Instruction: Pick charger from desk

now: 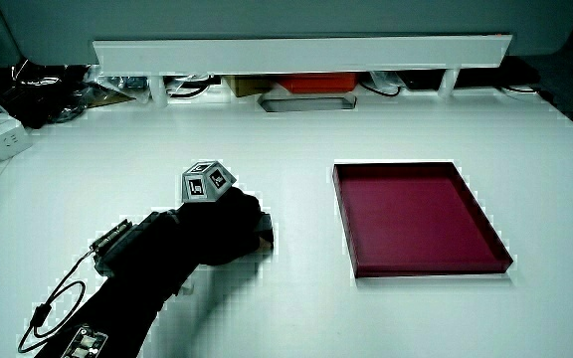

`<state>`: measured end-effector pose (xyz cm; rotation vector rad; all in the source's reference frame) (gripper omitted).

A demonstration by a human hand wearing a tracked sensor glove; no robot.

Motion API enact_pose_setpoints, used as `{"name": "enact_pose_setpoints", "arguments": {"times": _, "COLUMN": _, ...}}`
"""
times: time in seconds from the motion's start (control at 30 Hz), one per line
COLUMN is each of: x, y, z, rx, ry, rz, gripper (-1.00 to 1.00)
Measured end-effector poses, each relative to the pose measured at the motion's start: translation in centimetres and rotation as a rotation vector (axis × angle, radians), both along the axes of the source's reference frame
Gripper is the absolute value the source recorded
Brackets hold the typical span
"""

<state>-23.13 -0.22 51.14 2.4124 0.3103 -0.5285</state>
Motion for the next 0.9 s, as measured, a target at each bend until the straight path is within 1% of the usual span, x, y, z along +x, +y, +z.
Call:
{"name": "enact_pose_setpoints", "arguments": {"times": 0.03, "x": 0.1, "y": -0.1, "z": -0.3, "rx": 0.018, "ry": -0.004, "rz": 0.008, "gripper": 1.00}}
{"name": "enact_pose_setpoints", "arguments": {"times": 0.07, "x": 0.2, "y": -0.1, "z": -0.6, "rx": 0.020, "ry": -0.001, "rz": 0.005, "gripper": 1.00}}
{"name": "enact_pose_setpoints", "arguments": {"times": 0.1, "x": 0.2, "y": -0.2, "z": -0.5, "rx": 0.020, "ry": 0.015, "rz": 0.003, "gripper": 1.00}}
{"name": "enact_pose_setpoints", "arguments": {"times": 0.13, "x": 0.4, "y": -0.3, "z": -1.1, "rx": 0.019, "ry": 0.013, "rz": 0.001, "gripper": 1.00}}
{"name": "enact_pose_setpoints", "arguments": {"times": 0.17, "x": 0.6, "y": -0.5, "z": -1.4, "rx": 0.038, "ry": 0.014, "rz": 0.014, "gripper": 1.00}}
{"name": "enact_pose_setpoints", "arguments": {"times": 0.2, "x": 0.7, "y": -0.6, "z": -1.4, "rx": 0.044, "ry": 0.035, "rz": 0.016, "gripper": 1.00}}
{"name": "enact_pose_setpoints", "arguments": {"times": 0.23, "x": 1.1, "y": -0.8, "z": -1.8, "rx": 0.020, "ry": 0.033, "rz": 0.007, "gripper": 1.00}}
{"name": "enact_pose_setpoints", "arguments": {"times": 0.27, "x": 1.3, "y": -1.0, "z": -2.0, "rx": 0.035, "ry": 0.049, "rz": 0.014, "gripper": 1.00}}
{"name": "enact_pose_setpoints", "arguments": {"times": 0.3, "x": 1.7, "y": -1.2, "z": -2.4, "rx": 0.043, "ry": 0.051, "rz": 0.019, "gripper": 1.00}}
{"name": "enact_pose_setpoints", "arguments": {"times": 0.33, "x": 2.1, "y": -1.4, "z": -3.0, "rx": 0.032, "ry": 0.052, "rz": 0.018, "gripper": 1.00}}
{"name": "enact_pose_setpoints", "arguments": {"times": 0.37, "x": 2.6, "y": -1.7, "z": -3.5, "rx": 0.068, "ry": 0.060, "rz": 0.045, "gripper": 1.00}}
{"name": "enact_pose_setpoints", "arguments": {"times": 0.43, "x": 3.1, "y": -2.1, "z": -3.2, "rx": 0.041, "ry": 0.138, "rz": 0.010, "gripper": 1.00}}
{"name": "enact_pose_setpoints", "arguments": {"times": 0.63, "x": 6.2, "y": -3.4, "z": -3.8, "rx": 0.045, "ry": 0.344, "rz": 0.007, "gripper": 1.00}}
{"name": "enact_pose_setpoints", "arguments": {"times": 0.67, "x": 7.0, "y": -3.7, "z": -4.6, "rx": 0.081, "ry": 0.276, "rz": 0.047, "gripper": 1.00}}
{"name": "enact_pose_setpoints", "arguments": {"times": 0.73, "x": 7.9, "y": -4.0, "z": -3.9, "rx": 0.059, "ry": 0.363, "rz": 0.013, "gripper": 1.00}}
{"name": "enact_pose_setpoints", "arguments": {"times": 0.77, "x": 8.8, "y": -4.2, "z": -4.9, "rx": 0.103, "ry": 0.306, "rz": 0.071, "gripper": 1.00}}
{"name": "enact_pose_setpoints", "arguments": {"times": 0.8, "x": 9.4, "y": -4.4, "z": -5.3, "rx": 0.108, "ry": 0.278, "rz": 0.087, "gripper": 1.00}}
{"name": "enact_pose_setpoints", "arguments": {"times": 0.83, "x": 9.9, "y": -4.6, "z": -5.2, "rx": 0.117, "ry": 0.302, "rz": 0.083, "gripper": 1.00}}
{"name": "enact_pose_setpoints", "arguments": {"times": 0.87, "x": 10.3, "y": -4.8, "z": -5.2, "rx": 0.112, "ry": 0.288, "rz": 0.091, "gripper": 1.00}}
{"name": "enact_pose_setpoints", "arguments": {"times": 0.9, "x": 11.1, "y": -5.0, "z": -6.3, "rx": 0.175, "ry": 0.247, "rz": 0.142, "gripper": 1.00}}
